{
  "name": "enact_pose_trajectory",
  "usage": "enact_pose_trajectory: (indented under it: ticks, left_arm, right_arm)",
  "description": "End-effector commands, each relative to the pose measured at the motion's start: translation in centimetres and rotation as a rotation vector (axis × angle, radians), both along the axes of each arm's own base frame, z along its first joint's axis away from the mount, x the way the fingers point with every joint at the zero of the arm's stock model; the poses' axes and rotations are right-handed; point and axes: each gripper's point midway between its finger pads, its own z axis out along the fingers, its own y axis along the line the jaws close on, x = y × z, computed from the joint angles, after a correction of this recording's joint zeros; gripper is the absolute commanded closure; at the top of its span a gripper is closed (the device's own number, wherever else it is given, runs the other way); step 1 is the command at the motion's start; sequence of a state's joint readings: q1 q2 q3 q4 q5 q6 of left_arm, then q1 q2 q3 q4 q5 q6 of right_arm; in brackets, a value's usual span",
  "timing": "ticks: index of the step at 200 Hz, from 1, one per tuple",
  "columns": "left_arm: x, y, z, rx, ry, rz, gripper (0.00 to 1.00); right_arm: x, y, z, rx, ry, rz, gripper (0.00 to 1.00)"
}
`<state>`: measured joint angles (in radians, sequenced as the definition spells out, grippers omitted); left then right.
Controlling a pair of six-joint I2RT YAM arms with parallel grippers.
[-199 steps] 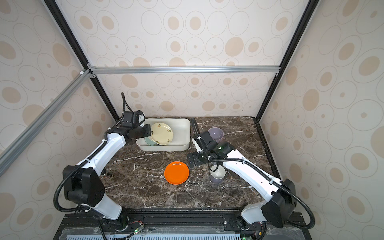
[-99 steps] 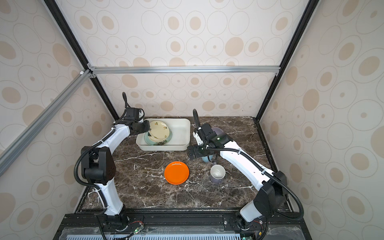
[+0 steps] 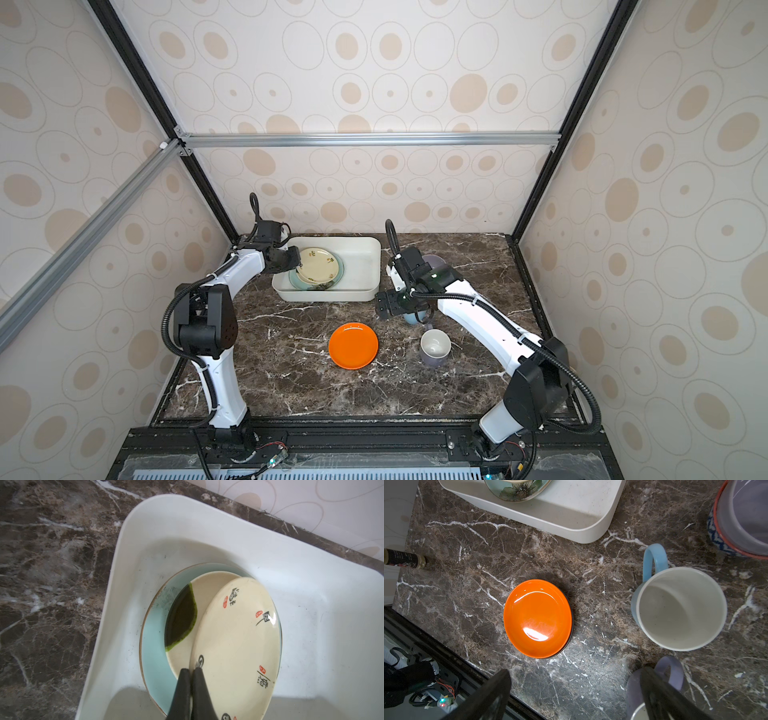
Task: Place the mixed dishes into the plastic bin
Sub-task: 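Lower the character plate into the bin while the right gripper moves toward the mugs, then open the left gripper and move it back to the orange plate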
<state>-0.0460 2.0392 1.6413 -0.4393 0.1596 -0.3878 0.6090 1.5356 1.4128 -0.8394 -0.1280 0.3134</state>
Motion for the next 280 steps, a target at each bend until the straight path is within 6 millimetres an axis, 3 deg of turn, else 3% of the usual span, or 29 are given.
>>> enact_pose_trajectory:
  ticks: [1, 69, 123, 156, 208, 238, 266, 280]
  left_arm:
    - [0.9, 1.5, 0.3, 0.058, -0.011, 0.035, 1.0]
    - [0.9, 2.6, -1.9, 0.103, 0.042, 0.071, 1.0]
    - [1.1, 2.5, -0.9, 0.098, 0.013, 0.066, 0.65]
    - [1.2, 2.3, -1.1, 0.084, 0.019, 0.063, 0.65]
    - [0.7, 0.7, 0.3, 0.013, -0.017, 0.033, 0.69]
    - [-2.1, -2.0, 3.9, -0.004, -0.078, -0.017, 0.68]
    - [-7.5, -5.1, 6.9, -0.053, -0.142, -0.083, 0.64]
    - [-10.8, -6.9, 7.2, -0.075, -0.149, -0.132, 0.61]
  right_arm:
    - [-0.1, -0.1, -0.2, -0.007, 0.019, -0.002, 0.0]
    - [-0.4, -0.5, -0.4, -0.007, 0.034, -0.004, 0.0]
    - [-0.5, -0.5, -0.3, 0.004, 0.036, -0.006, 0.0]
    - [-0.9, -0.9, -0.1, 0.007, 0.034, -0.014, 0.0]
    - [-1.7, -1.1, 0.6, 0.033, 0.026, -0.017, 0.0]
    - [-2.3, -1.2, 0.8, 0.052, 0.022, -0.019, 0.0]
    - [-3.2, -1.2, 0.6, 0.058, 0.03, -0.011, 0.0]
    - [-3.9, -1.3, 0.4, 0.052, 0.029, -0.005, 0.0]
